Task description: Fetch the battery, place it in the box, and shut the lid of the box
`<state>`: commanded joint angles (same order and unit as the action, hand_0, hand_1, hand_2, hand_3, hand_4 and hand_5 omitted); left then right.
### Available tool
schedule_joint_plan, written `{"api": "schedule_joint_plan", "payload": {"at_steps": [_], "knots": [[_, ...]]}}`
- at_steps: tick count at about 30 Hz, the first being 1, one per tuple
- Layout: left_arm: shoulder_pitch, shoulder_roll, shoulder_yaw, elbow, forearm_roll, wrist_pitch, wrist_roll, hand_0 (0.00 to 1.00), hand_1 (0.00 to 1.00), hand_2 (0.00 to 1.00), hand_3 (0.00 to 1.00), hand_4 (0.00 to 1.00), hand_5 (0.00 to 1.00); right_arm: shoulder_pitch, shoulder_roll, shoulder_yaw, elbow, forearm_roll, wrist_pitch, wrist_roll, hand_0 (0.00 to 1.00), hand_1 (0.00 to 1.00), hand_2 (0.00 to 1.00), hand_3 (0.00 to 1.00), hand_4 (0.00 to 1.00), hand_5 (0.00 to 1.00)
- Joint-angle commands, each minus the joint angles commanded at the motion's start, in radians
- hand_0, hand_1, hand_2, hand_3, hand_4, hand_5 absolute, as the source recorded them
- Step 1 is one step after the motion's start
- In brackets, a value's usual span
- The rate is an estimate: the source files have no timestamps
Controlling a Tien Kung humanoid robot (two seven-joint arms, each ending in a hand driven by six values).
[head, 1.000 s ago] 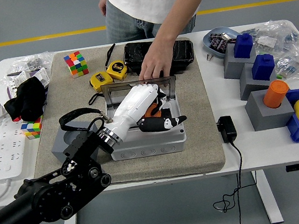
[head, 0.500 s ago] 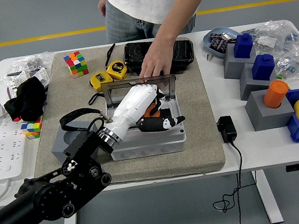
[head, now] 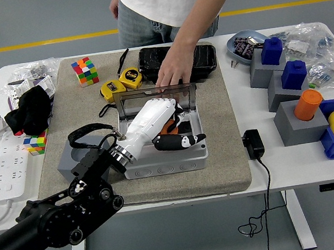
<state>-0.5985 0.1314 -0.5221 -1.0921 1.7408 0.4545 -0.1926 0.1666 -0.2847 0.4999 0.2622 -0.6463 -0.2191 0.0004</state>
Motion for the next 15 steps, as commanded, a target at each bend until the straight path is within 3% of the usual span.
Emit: {"api": "schedule_joint_plan", "payload": {"at_steps": [3,4,8,9,15], "knots": [[0.001,0.002,-0.003,0.001,0.002,-0.011,-0.001,0.085,0.05,0.045,0.034,0.94,0.519,-0.001,0.0,0.0,0.0,0.001,0.0,0.0,0.867,0.845,0.805,0.827,0.998,0.998],[0.002,0.002,-0.004,0.001,0.001,-0.019,-0.001,0.223,0.271,0.178,0.186,0.998,0.592,-0.001,0.0,-0.001,-0.001,0.001,0.0,0.0,0.867,0.845,0.806,0.827,0.998,0.998],[0.001,0.002,-0.01,0.004,0.002,-0.053,0.003,0.223,0.271,0.178,0.186,0.998,0.592,-0.002,0.0,-0.001,-0.001,0.002,0.001,0.0,0.867,0.845,0.806,0.827,0.998,0.998],[0.001,0.002,-0.011,0.005,0.003,-0.059,0.004,0.665,0.562,0.406,0.364,0.998,0.652,-0.001,0.0,-0.001,-0.001,0.001,0.001,0.0,0.868,0.844,0.805,0.826,0.998,0.998],[0.001,0.006,-0.024,-0.008,0.012,-0.078,0.01,0.665,0.562,0.406,0.364,0.998,0.652,-0.002,0.001,0.002,0.0,-0.001,0.001,0.0,0.868,0.844,0.805,0.826,0.998,0.998]]}}
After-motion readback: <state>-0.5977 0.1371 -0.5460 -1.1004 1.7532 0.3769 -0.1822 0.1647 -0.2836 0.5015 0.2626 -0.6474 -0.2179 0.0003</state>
